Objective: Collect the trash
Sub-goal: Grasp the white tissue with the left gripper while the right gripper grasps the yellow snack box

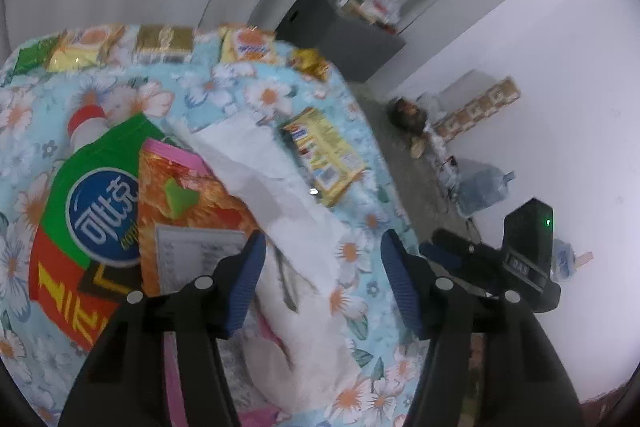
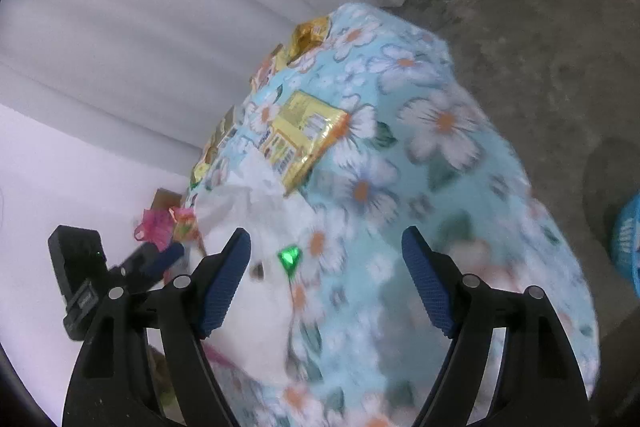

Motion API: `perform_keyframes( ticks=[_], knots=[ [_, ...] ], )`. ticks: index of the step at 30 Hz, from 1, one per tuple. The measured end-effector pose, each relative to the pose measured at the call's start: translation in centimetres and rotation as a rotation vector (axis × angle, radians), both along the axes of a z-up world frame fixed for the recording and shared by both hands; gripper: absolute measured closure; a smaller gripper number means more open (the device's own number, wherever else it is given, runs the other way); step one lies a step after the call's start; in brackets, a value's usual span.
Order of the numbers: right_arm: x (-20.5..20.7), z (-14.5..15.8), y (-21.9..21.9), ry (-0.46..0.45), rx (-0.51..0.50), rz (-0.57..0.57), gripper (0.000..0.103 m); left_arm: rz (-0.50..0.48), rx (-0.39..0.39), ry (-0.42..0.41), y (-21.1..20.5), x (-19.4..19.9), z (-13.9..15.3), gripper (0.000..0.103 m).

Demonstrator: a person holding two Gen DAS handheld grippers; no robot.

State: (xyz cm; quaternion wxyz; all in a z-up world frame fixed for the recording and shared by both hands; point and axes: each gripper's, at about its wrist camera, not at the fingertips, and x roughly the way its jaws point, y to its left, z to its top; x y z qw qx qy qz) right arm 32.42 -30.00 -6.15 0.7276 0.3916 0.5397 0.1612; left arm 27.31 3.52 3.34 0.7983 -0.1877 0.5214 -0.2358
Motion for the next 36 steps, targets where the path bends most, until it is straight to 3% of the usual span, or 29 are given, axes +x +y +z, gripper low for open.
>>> perform_keyframes(
  ticks=[7, 13, 17, 23, 29, 36],
  knots=[
    [3.4, -2.8, 1.7, 0.051, 0.059, 0.014, 0.036, -0.01, 0.064, 0.071, -0.6, 2.4, -1.4, 0.048],
    [5.1, -4.2, 1.8, 0.064, 0.106, -0.007, 0.04, -0.074, -0.011, 0.042, -2.2, 2.4, -1.2, 0.049],
    [5.6, -4.7, 1.5, 0.07, 0.142, -0.027, 0.041, -0.111, -0.017, 0.043, -3.1, 2.1, -1.5, 0.049],
    [5.8, -4.8, 1.5, 0.078, 0.157, -0.027, 0.043, -0.063, 0.058, 0.102, -2.2, 1.9, -2.1, 0.049],
    [6.4, -5.3, 1.4, 0.092, 0.174, -0.028, 0.047, -0.018, 0.101, 0.091, -1.0, 1.4, -1.4, 0.049],
    [7.4, -6.1, 2.0, 0.11, 0.215, -0.046, 0.054, 0.0, 0.073, 0.094, -1.3, 2.5, -2.1, 0.049]
  ],
)
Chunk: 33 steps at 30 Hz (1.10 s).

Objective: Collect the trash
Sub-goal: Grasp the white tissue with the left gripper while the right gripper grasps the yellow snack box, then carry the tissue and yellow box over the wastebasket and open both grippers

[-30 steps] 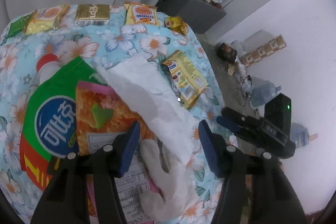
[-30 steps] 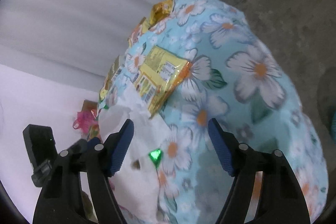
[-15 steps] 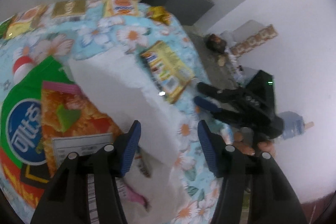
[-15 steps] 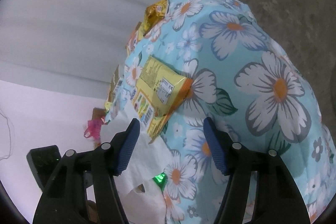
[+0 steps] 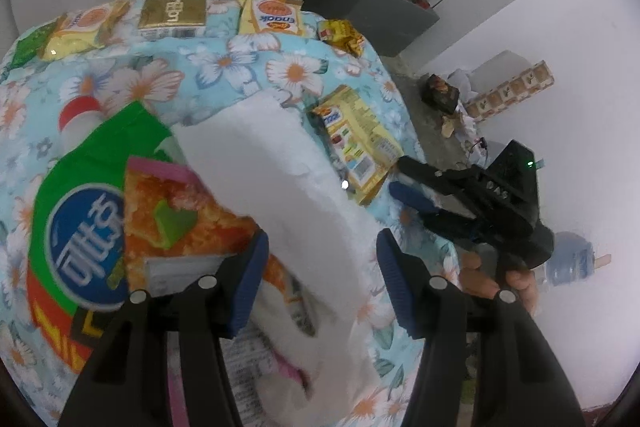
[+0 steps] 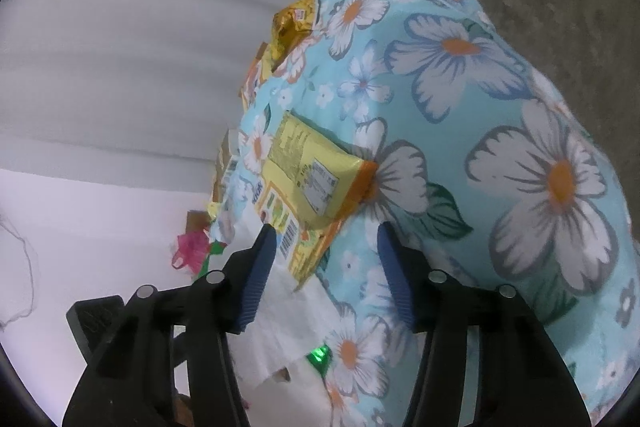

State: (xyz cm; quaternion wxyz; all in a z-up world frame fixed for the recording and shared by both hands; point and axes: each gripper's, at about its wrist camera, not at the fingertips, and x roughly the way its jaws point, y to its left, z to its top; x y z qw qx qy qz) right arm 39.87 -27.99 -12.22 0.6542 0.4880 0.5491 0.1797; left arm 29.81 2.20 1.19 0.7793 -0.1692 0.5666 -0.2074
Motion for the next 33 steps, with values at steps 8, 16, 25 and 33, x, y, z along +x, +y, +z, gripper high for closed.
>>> perform_keyframes(
  ticks=[8, 16, 25, 33],
  knots=[
    [0.7, -1.5, 0.2, 0.027, 0.06, -0.044, 0.068, 0.001, -0.054, 0.032, -1.0, 0.9, -1.2, 0.055],
    [1.1, -2.4, 0.0, 0.049, 0.081, -0.067, 0.078, -0.11, 0.157, -0.06, -4.2, 0.5, -1.5, 0.067],
    [0.6, -2.7, -0.3, 0.049, 0.143, -0.077, 0.093, -0.124, 0.165, -0.093, -3.3, 0.8, -1.3, 0.097],
    [-0.6, -0.1, -2.1, -0.035, 0.183, -0.102, 0.095, -0.089, 0.106, -0.216, -2.1, 0.0, 2.4, 0.1]
  ],
)
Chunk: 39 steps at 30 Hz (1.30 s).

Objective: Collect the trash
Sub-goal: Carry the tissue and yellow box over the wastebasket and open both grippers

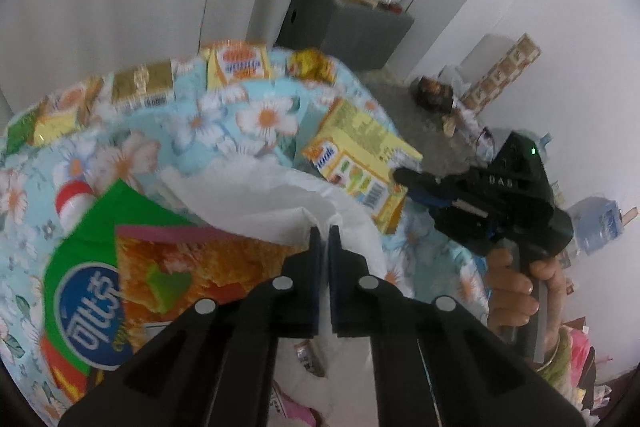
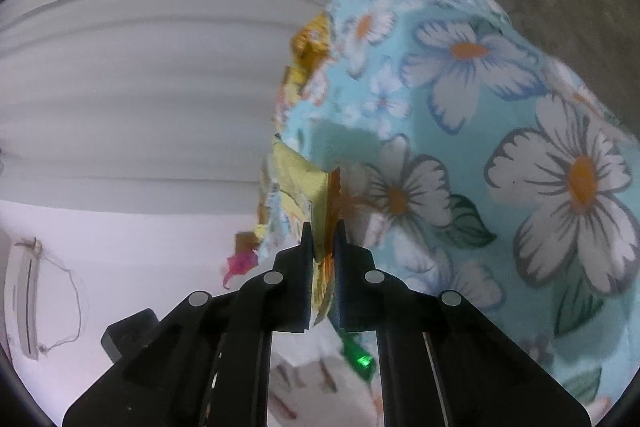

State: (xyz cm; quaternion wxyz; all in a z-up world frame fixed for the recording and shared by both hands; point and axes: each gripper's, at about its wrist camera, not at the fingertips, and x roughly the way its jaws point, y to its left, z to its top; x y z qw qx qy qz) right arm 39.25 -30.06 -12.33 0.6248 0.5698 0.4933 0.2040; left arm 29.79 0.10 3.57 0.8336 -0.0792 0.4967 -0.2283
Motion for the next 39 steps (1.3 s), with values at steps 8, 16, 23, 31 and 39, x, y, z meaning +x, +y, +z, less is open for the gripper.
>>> perform_keyframes(
  ticks=[8, 16, 23, 31, 39],
  knots=[
    [-3.2, 4.4, -2.7, -0.094, -0.032, -0.04, 0.096, -0.008, -0.019, -0.153, 0.2, -2.5, 4.8, 0.1],
    [-11.1, 9.0, -9.0, -0.155, -0.157, -0.152, 0.096, -0.116, -0.02, -0.232, -3.9, -6.3, 7.0, 0.1],
    [-20.9, 10.9, -16.6, -0.134, -0.293, -0.337, 0.096, -0.278, -0.044, -0.221, -12.3, -8.9, 6.1, 0.1],
    [-31.1, 8.8, -24.0, -0.002, -0.41, -0.576, 0.095, -0.528, -0.015, -0.203, -27.0, -12.9, 3.0, 0.1],
    [-36.1, 2.2, -28.5, 0.204, -0.493, -0.696, 0.095, -0.752, 0.103, -0.076, -41.1, -15.6, -3.9, 0.099]
  ],
)
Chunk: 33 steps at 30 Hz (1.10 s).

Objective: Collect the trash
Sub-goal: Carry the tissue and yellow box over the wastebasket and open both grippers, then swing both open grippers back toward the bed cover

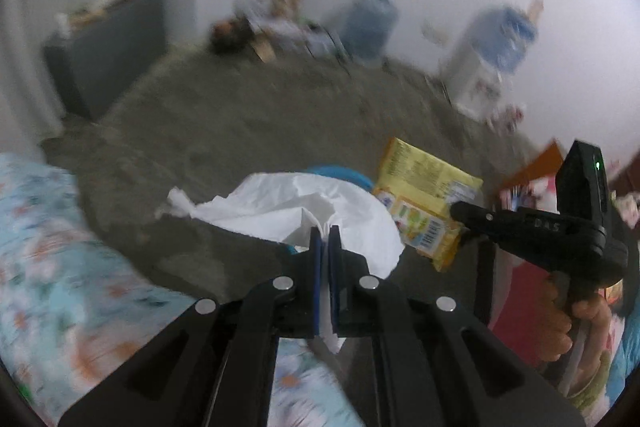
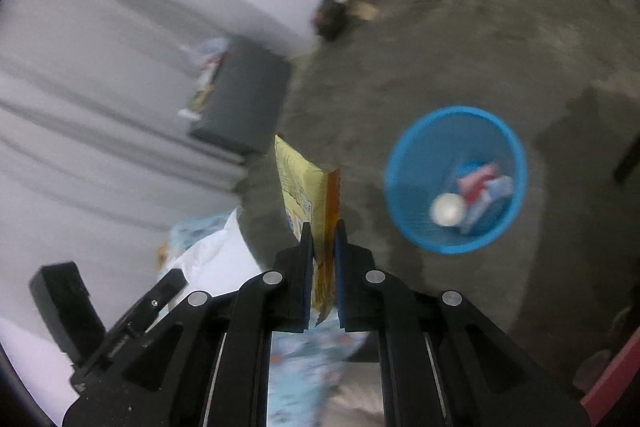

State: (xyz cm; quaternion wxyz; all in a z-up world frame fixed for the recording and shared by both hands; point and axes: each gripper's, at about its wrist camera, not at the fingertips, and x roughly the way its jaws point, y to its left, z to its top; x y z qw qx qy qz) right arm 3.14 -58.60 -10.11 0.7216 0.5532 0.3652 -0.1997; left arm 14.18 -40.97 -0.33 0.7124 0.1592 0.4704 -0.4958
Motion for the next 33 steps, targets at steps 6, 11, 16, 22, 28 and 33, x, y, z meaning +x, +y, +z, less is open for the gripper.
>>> perform_keyframes(
  ticks=[6, 11, 16, 22, 28, 33],
  knots=[
    [-2.1, -6.2, -2.5, 0.091, 0.091, -0.084, 0.092, -0.068, 0.162, 0.091, -9.4, -1.0, -7.7, 0.099],
    [-2.3, -10.4, -4.1, 0.15, 0.149, -0.141, 0.089, -0.084, 0.239, 0.107, -14.0, -0.9, -12.8, 0.099],
    [-1.2, -14.7, -5.5, 0.223, 0.168, -0.155, 0.066, -0.01, 0.282, 0.134, -16.5, 0.5, -17.3, 0.064],
    [-1.9, -18.2, -5.7, 0.278, 0.26, -0.199, 0.057, 0.085, 0.287, 0.178, -16.0, 1.9, -17.1, 0.047],
    [-3.0, -15.4, -4.8, 0.267, 0.182, -0.196, 0.05, 0.084, 0.233, 0.138, -14.5, 2.0, -13.6, 0.041],
    [-3.5, -11.1, -3.4, 0.245, 0.075, -0.203, 0.044, 0.081, 0.106, 0.116, -10.5, 1.9, -7.1, 0.035]
  ],
)
